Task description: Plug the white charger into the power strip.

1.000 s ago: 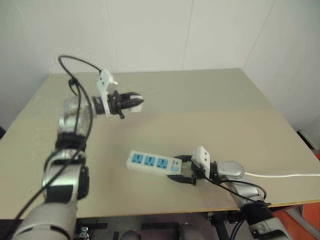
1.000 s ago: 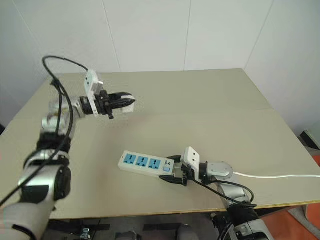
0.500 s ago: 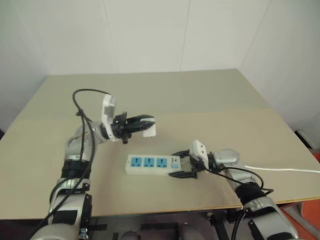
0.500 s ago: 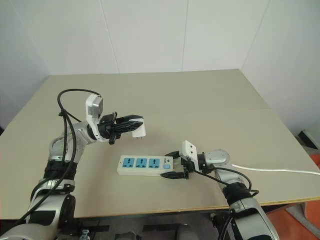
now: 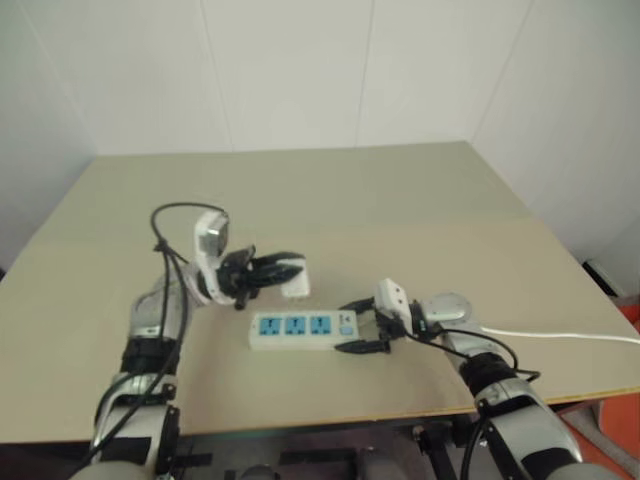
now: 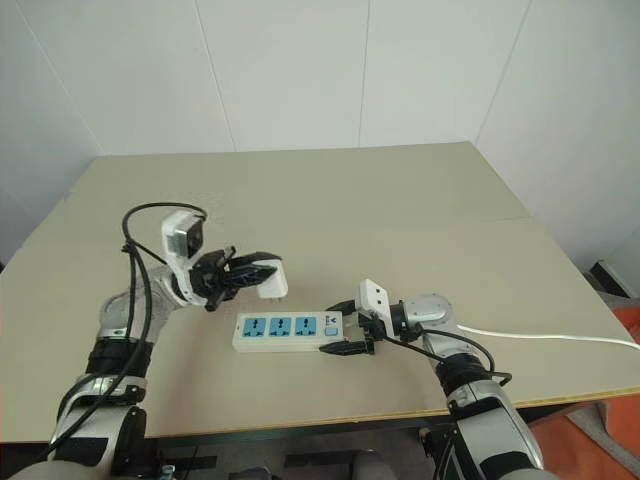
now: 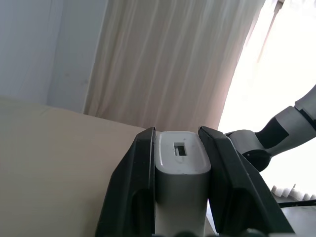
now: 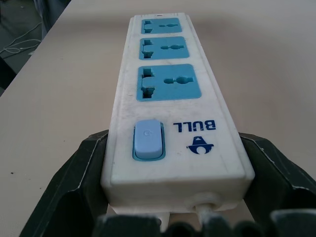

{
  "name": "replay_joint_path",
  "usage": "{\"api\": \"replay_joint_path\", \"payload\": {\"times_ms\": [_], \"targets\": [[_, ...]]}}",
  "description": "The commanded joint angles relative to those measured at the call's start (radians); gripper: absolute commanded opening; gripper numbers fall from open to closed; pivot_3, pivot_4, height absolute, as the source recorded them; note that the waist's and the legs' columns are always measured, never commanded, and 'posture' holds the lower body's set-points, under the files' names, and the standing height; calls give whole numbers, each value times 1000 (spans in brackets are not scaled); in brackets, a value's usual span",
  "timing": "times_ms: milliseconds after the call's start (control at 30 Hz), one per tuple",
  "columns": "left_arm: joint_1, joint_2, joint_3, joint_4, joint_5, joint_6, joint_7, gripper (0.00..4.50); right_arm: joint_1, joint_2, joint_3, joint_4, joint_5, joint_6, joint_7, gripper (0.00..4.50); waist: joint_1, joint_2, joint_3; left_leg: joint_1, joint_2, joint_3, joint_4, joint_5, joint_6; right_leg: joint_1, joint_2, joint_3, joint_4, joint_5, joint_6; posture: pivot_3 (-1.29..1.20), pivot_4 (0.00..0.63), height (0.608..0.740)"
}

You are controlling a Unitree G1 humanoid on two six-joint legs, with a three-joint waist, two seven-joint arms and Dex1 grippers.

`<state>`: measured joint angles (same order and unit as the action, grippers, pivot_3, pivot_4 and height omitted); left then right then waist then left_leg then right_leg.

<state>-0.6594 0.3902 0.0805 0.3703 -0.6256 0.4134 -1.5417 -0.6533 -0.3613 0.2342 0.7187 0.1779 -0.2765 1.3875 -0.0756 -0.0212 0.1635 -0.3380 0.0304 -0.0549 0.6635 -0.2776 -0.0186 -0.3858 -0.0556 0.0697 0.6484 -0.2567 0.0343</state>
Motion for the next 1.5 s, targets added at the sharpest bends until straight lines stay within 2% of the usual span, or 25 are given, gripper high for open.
{"api": "replay_joint_path", "payload": {"times_ms": [33, 367, 967, 1500], "targets": [[-24, -29, -18, 46, 38, -97, -11, 1014, 26, 9, 33, 18, -53, 3, -2, 3423, 0, 0, 0, 0, 0, 0, 0, 0, 0, 0, 0, 0, 0, 0, 0, 0, 150, 740], [-84, -60, -110, 216, 101, -258, -73, 1014, 57, 4, 34, -27, -57, 28, -24, 3423, -1, 0, 0, 0, 0, 0, -1, 0, 0, 0, 0, 0, -1, 0, 0, 0, 150, 740], [-77, -30, -241, 279, 62, -355, -73, 1014, 90, 14, 52, -71, -70, 66, -53, 3423, -2, 0, 0, 0, 1, 0, -2, 0, 0, 0, 1, 1, -1, 0, 0, 0, 150, 740], [-88, -40, -271, 380, 80, -449, -73, 1014, 93, 20, 54, -73, -75, 66, -64, 3423, -6, 0, 0, 0, 1, 0, -2, 0, 1, 0, 2, 1, -1, 0, 0, 0, 150, 740]]}}
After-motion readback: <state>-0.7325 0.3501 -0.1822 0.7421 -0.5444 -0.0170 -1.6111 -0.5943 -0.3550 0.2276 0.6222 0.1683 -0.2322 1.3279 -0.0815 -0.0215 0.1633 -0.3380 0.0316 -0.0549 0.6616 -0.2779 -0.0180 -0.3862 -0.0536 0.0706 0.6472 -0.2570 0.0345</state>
